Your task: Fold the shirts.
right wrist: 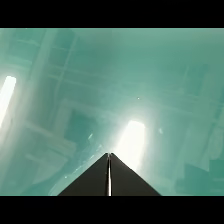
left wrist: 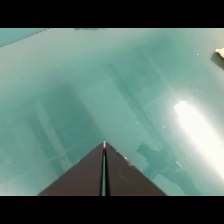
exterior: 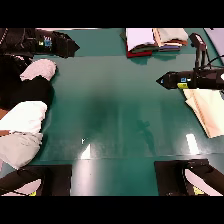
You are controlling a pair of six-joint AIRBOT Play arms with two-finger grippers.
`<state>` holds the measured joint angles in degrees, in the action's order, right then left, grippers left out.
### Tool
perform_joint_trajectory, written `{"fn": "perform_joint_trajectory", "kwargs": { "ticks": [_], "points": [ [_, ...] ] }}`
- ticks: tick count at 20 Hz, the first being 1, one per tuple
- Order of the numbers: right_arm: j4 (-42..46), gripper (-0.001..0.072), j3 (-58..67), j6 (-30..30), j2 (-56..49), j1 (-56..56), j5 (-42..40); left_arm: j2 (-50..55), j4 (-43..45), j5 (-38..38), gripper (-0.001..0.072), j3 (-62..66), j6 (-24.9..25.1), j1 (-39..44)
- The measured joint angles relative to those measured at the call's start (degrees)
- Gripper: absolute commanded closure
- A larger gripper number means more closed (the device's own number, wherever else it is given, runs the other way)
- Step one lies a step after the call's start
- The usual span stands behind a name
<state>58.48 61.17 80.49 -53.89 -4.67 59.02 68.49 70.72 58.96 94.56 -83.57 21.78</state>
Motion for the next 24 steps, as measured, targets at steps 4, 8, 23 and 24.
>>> {"fn": "perform_joint_trajectory", "kwargs": {
  "ticks": [4, 8, 23, 24],
  "points": [
    [0.0, 0.0698, 0.0, 0.0, 0.0, 0.0, 0.1, 0.0, -0.3, -0.2, 0.0681, 0.0, 0.0, 0.0],
    [0.0, 0.0698, 0.0, 0.0, 0.0, 0.0, 0.1, 0.4, 4.8, -5.2, 0.0115, 0.0, 0.7, -1.2],
    [0.0, 0.0698, 0.0, 0.0, 0.0, 0.0, -0.1, 31.3, 23.8, -16.8, 0.0114, 0.0, -9.2, -25.6],
    [0.0, 0.0698, 0.0, 0.0, 0.0, 0.0, -0.1, 32.7, 23.9, -18.3, 0.0115, 0.0, -9.2, -26.2]
  ]
}}
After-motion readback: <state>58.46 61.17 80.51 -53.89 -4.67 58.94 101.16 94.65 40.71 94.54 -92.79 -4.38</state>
